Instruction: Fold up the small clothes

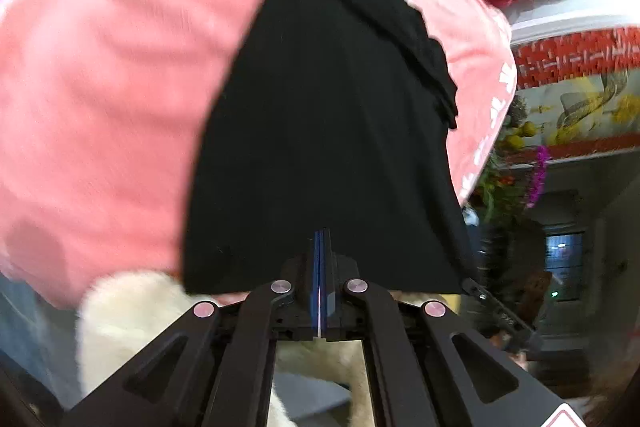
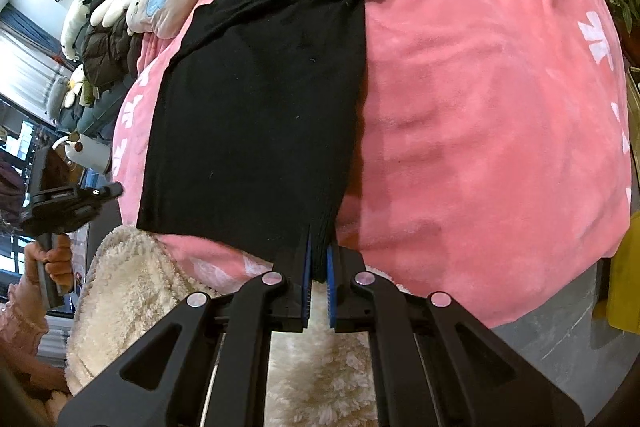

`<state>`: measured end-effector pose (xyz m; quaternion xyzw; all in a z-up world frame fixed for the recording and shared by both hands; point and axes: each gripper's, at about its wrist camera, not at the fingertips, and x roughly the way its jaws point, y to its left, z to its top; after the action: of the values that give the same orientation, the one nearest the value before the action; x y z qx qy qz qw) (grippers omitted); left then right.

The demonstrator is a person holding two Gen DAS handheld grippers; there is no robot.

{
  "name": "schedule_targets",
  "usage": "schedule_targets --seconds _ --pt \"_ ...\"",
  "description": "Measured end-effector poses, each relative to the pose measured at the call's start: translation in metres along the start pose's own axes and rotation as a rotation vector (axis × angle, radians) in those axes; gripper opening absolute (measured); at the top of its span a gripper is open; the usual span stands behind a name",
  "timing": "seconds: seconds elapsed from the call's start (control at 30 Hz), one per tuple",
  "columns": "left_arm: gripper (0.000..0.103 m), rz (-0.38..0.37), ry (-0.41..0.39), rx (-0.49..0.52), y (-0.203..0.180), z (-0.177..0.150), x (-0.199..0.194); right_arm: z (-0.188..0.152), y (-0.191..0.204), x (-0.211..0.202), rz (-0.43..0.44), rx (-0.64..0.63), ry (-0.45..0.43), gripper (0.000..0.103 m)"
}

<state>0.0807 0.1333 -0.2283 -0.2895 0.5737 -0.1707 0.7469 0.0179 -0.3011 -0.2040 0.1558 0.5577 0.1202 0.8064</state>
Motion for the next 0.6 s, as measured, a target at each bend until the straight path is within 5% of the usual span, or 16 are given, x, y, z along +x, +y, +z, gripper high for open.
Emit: schedule_targets --seconds 0.07,0.13,0.3,0.4,0.47,0.53,0.57,0.6 --pt "0.005 0.024 0.014 -0.014 0.005 0.003 0.005 0.001 -0.001 0.004 0.006 0.005 0.002 0.005" --pt "0.026 0.059 0.058 -0.067 0.018 0.009 0.02 0.002 -0.001 0.008 0.007 0.005 0.005 0.005" --pt "0.035 0.149 0.1 -0.081 0.034 0.011 0.053 0.001 0.0 0.01 0.013 0.005 0.008 0.005" --pt "0.052 0.143 0.087 -0.077 0.035 0.01 0.058 0.002 0.0 0.009 0.013 0.005 0.007 0.005" --pt "0.054 0.127 0.1 -0.065 0.03 0.009 0.065 0.003 0.001 0.011 0.013 0.004 0.01 0.005" --pt "0.052 0.092 0.114 -0.051 0.026 0.007 0.073 0.003 0.002 0.013 0.014 0.005 0.014 0.005" --pt "0.035 0.053 0.126 -0.049 0.025 0.006 0.074 0.003 0.002 0.014 0.015 0.006 0.015 0.005" --pt "0.0 -0.011 0.161 -0.05 0.021 0.006 0.079 0.003 0.003 0.014 0.015 0.009 0.013 0.005"
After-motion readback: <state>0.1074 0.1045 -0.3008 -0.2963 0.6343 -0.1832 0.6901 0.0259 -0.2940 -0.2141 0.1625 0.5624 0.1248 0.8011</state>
